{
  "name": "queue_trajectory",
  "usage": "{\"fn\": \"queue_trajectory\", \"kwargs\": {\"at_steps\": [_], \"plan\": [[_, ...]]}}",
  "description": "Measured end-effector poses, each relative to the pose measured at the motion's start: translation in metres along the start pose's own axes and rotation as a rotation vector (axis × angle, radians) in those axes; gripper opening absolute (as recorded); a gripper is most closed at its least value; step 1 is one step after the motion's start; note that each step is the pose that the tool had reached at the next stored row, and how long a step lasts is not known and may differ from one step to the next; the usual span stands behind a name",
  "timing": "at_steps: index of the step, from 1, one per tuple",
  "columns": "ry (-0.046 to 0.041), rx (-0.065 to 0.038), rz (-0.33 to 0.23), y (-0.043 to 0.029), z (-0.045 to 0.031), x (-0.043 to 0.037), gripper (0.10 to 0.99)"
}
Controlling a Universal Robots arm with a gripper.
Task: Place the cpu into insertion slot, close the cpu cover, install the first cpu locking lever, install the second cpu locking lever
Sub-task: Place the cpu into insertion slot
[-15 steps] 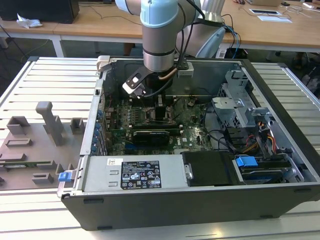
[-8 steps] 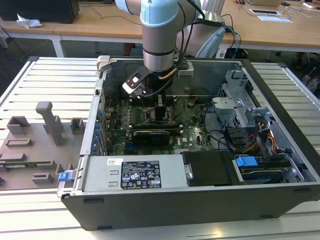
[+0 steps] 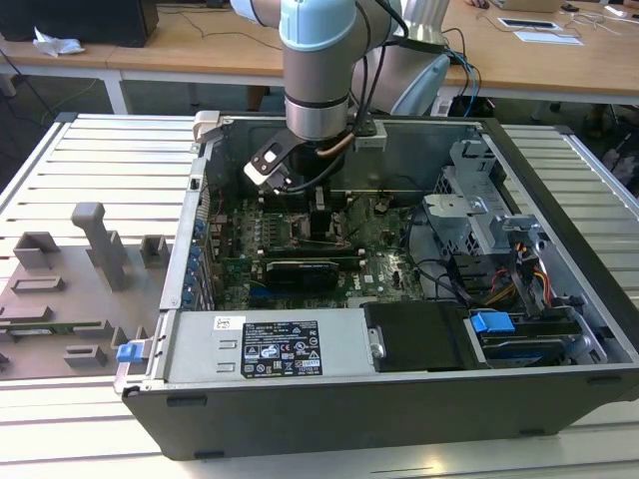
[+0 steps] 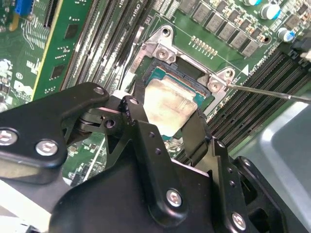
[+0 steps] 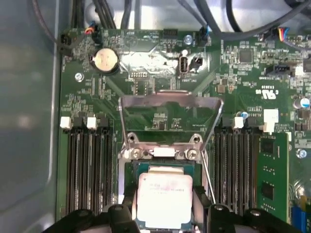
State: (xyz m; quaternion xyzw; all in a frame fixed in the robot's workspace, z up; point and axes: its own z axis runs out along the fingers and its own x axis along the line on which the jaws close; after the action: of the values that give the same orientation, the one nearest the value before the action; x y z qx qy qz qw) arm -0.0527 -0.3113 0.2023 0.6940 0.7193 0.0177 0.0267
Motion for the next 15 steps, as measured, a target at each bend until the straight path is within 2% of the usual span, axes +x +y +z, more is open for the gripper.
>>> {"fn": "queue_trajectory", "kwargs": {"at_steps": [2, 15], "plan": [[0.0033, 0.0, -0.037, -0.0002, 0.0011, 0.0, 0.545], [0.003, 0.0, -0.015, -0.0005, 0.0051, 0.0001, 0.545]]}}
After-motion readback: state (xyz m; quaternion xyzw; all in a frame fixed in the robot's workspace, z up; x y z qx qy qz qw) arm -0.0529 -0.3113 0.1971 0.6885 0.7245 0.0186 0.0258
